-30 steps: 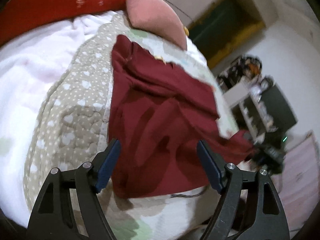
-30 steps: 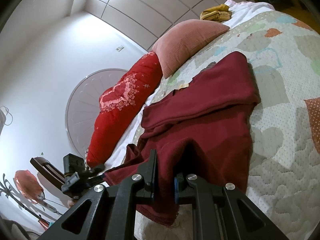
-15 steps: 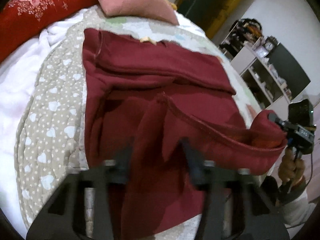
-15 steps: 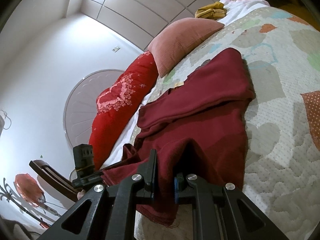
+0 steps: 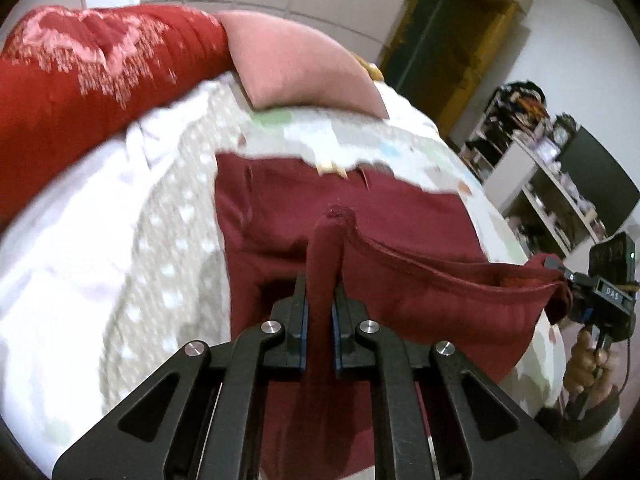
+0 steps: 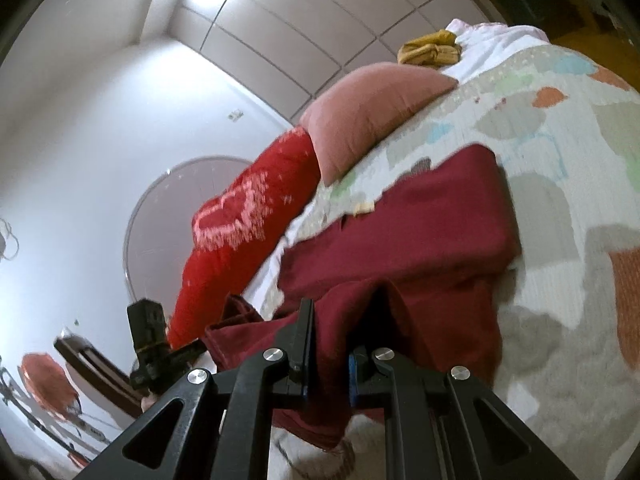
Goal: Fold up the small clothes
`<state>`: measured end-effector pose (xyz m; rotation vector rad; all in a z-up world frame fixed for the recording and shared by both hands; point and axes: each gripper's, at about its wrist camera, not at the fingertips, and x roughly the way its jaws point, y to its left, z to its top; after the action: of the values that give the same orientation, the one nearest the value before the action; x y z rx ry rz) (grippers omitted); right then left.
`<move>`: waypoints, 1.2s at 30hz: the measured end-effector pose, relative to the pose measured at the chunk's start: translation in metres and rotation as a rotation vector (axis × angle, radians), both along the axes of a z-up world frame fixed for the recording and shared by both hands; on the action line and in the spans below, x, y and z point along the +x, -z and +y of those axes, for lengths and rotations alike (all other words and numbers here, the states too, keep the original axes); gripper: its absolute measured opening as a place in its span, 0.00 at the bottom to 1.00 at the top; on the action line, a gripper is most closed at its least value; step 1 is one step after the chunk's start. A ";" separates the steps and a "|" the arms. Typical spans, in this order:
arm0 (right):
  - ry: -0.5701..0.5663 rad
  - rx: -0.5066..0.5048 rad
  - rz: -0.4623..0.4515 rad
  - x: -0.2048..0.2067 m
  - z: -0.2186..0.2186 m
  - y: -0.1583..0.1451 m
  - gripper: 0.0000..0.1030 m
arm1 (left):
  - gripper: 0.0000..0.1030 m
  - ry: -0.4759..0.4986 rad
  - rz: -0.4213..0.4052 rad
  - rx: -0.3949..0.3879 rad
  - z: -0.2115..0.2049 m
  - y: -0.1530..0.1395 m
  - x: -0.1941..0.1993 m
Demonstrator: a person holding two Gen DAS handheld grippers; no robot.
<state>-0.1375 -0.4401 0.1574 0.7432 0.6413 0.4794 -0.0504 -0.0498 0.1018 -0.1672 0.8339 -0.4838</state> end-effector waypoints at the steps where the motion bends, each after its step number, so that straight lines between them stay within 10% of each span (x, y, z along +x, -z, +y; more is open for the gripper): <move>1: 0.010 0.009 -0.002 0.007 -0.001 -0.002 0.12 | 0.07 -0.012 -0.011 0.000 0.000 -0.004 0.006; 19: 0.141 0.049 0.125 0.161 -0.029 0.023 0.12 | 0.07 -0.181 0.013 0.102 -0.012 0.026 0.132; 23: 0.186 0.163 0.221 0.184 -0.042 0.049 0.34 | 0.09 -0.178 0.044 0.086 -0.009 0.039 0.152; 28: 0.297 0.239 0.177 0.174 -0.077 0.041 0.40 | 0.44 -0.174 0.041 0.033 0.005 0.034 0.156; 36: 0.201 -0.041 0.130 0.159 -0.055 0.007 0.40 | 0.44 -0.122 0.023 0.025 0.005 0.018 0.131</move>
<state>0.0215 -0.4952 0.1504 0.7948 0.6873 0.2339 0.0802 -0.0450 0.0838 -0.1998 0.8465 -0.3580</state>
